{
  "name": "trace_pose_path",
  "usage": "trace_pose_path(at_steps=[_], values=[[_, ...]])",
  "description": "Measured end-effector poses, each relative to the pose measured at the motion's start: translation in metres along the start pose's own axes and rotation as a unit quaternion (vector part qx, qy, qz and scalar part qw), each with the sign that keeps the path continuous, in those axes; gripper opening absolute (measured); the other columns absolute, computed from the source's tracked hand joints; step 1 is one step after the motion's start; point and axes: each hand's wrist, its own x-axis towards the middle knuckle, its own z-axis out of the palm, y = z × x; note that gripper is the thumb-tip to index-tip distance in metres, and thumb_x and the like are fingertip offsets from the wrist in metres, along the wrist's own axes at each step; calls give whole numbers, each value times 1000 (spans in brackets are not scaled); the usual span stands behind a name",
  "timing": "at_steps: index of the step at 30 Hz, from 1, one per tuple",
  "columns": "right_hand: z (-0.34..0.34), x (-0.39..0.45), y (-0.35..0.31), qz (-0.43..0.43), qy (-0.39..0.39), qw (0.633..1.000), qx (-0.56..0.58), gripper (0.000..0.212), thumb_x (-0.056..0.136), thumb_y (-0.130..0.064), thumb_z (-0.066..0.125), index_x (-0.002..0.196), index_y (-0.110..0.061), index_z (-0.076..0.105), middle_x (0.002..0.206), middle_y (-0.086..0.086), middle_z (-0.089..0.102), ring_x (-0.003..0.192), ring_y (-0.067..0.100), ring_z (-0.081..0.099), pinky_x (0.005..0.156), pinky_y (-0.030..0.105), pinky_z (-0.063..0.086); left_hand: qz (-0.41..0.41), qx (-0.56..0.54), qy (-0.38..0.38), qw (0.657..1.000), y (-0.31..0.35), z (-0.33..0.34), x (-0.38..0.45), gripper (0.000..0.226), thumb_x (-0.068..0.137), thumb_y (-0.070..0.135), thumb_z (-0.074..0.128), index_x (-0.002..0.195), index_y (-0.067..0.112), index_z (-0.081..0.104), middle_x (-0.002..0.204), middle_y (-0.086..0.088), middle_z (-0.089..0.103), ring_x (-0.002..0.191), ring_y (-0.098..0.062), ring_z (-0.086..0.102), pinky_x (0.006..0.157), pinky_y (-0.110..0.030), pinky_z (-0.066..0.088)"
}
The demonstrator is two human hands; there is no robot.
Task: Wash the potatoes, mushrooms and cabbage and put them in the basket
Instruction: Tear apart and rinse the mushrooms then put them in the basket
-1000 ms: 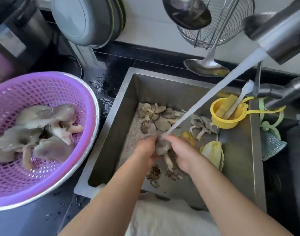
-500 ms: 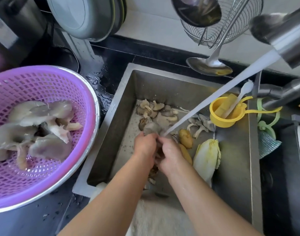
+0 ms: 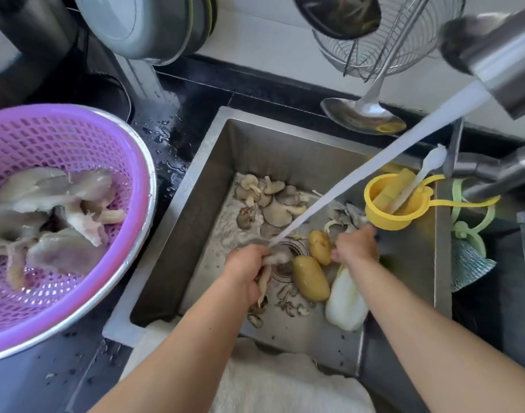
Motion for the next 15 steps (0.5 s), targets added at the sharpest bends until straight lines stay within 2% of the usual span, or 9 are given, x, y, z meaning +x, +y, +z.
trace_pose_path(at_steps=[1,3,5,6,7,9,11,12,15], values=[[1,11,0,0,-8,1000,-2,64,79,-15,65,132,-26,31,130,20,58,107,41,67,81,52,61,3,-8,-9,1000,1,0,-1,35,104,6,46,127,-17,59,46,-9,61,30,-16,39,37,-23,36],[-10,-11,-22,4,-28,1000,-4,60,90,-10,65,142,-16,35,121,21,60,93,38,72,72,48,63,12,-2,-41,999,1,2,-3,33,105,10,47,118,-15,66,45,-8,61,33,-18,39,47,-21,46],[-14,-8,-32,25,-19,999,10,47,96,-7,63,138,-14,43,100,20,65,72,35,73,67,48,65,17,3,-62,998,-2,3,-4,29,103,12,53,111,-8,72,53,-9,66,50,-24,55,79,-28,57],[-14,-4,-34,24,-12,1000,4,42,96,-5,62,134,-15,46,97,20,65,67,34,73,65,48,65,18,-6,-58,998,-4,3,-3,26,101,11,57,114,-7,71,65,-11,73,64,-25,66,92,-33,56],[-11,0,-33,7,0,1000,-19,42,95,-2,63,133,-15,50,105,20,67,67,33,72,62,45,65,21,-11,-44,999,-6,2,-2,27,98,10,60,117,-6,70,79,-14,78,77,-26,72,96,-36,57],[-12,-4,-33,-63,21,994,-90,47,94,-1,60,136,-21,53,126,16,64,85,35,71,73,41,62,24,-16,-20,999,-9,-3,0,30,95,9,59,120,-4,68,96,-20,78,89,-28,75,85,-36,60],[-12,-11,-27,-130,42,980,-145,44,97,-8,54,138,-23,51,140,19,56,118,44,59,96,47,51,21,-32,-25,999,-8,-8,-2,29,96,7,53,121,-4,64,95,-21,74,78,-28,70,67,-37,56],[-13,-14,-23,-146,49,975,-160,39,99,-12,51,136,-23,51,141,21,53,124,47,54,99,51,48,17,-38,-27,999,-8,-10,-1,29,97,6,51,121,-4,63,92,-22,71,72,-27,66,64,-37,54],[-17,-31,-16,-174,78,960,-207,28,101,-17,46,128,-21,50,135,22,56,118,49,56,91,52,49,30,2,0,1000,-7,-11,-5,31,101,5,47,127,-9,56,85,-27,68,60,-25,61,60,-36,53]])
